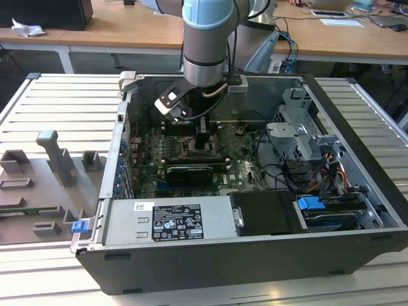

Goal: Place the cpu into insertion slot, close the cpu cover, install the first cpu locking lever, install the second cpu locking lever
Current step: 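Place the cpu into insertion slot, then close the cpu cover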

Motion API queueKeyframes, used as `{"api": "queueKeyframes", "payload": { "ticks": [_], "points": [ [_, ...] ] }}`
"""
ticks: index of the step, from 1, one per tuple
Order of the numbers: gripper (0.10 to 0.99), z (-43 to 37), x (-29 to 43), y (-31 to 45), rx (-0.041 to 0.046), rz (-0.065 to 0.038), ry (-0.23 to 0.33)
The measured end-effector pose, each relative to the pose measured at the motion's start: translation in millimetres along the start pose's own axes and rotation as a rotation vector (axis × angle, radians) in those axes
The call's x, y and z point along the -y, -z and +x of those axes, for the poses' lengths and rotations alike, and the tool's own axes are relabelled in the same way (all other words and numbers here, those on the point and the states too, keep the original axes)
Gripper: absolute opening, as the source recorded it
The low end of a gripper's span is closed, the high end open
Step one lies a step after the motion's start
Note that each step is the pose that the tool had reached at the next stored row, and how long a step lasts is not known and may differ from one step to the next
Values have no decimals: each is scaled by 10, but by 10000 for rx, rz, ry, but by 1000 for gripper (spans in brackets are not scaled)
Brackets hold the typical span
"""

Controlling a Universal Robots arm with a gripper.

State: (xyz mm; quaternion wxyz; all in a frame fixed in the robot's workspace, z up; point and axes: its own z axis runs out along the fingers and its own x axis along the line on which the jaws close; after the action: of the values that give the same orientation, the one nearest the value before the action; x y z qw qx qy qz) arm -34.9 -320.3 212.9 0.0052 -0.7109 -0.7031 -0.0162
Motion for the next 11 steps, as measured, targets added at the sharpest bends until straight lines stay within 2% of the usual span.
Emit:
{"api": "queueKeyframes", "payload": {
  "ticks": [1,2,3,11],
  "points": [
    [400,0,0,10,10,1,0],
    [157,1,0,37,10,1,0],
    [106,1,-1,58,10,1,0],
    [106,3,-1,110,10,0,0]
  ]
}}
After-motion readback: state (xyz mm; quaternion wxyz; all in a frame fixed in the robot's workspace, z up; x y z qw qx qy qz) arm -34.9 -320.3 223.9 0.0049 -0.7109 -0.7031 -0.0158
